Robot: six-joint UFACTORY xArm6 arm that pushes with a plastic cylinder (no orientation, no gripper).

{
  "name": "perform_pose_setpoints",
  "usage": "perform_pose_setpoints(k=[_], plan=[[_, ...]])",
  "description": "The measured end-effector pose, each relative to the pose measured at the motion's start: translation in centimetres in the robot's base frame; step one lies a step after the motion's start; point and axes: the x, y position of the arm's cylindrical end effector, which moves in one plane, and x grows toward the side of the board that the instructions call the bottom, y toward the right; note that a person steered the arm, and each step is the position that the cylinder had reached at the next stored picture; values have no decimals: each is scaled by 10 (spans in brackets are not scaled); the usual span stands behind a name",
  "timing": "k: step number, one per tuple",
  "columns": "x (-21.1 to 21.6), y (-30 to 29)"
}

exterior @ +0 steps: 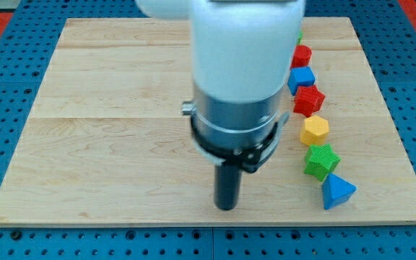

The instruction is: Slide the blue cube towards top left

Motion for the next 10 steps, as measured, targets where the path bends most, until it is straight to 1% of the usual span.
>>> perform_pose_setpoints(k=[1, 2, 3, 4, 5, 6, 7, 8, 9, 10], plan=[[20, 12], [20, 118], [22, 177], [12, 213], [-23, 271], [-66, 290], [-124, 287], [-137, 275], [-148, 246], [-181, 222]])
